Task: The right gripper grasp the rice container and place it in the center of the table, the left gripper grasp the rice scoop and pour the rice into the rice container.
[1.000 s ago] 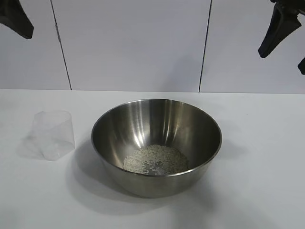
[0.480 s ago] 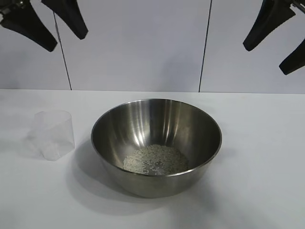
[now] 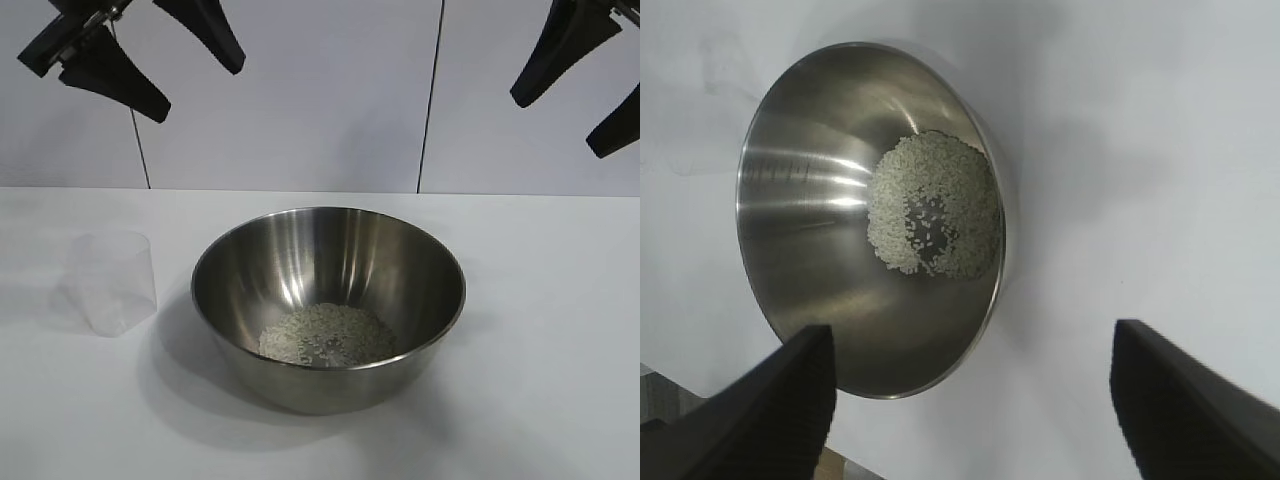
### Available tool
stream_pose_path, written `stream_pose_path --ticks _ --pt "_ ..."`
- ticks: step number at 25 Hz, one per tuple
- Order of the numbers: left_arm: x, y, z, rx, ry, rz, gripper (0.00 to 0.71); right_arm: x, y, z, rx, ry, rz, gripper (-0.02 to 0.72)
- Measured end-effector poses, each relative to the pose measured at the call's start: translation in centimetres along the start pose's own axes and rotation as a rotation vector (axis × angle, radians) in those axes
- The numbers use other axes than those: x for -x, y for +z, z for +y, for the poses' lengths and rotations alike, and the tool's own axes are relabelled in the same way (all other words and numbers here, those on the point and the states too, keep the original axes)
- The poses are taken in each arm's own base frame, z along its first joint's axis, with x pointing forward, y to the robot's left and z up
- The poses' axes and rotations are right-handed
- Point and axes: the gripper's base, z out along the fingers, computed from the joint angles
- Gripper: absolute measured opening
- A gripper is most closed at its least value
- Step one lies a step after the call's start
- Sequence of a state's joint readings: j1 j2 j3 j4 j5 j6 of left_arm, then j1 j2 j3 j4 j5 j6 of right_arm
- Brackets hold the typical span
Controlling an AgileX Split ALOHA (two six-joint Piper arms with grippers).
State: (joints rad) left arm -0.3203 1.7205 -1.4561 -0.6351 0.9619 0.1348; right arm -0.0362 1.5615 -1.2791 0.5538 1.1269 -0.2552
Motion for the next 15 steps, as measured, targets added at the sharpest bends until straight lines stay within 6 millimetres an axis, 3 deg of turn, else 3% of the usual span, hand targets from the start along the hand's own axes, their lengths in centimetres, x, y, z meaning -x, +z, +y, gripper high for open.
stream_pose_path --ticks 15 --pt "0.0 0.0 0.0 0.000 0.000 0.001 0.545 1.0 -0.1 -0.2 -0.027 0.000 -0.109 0.523"
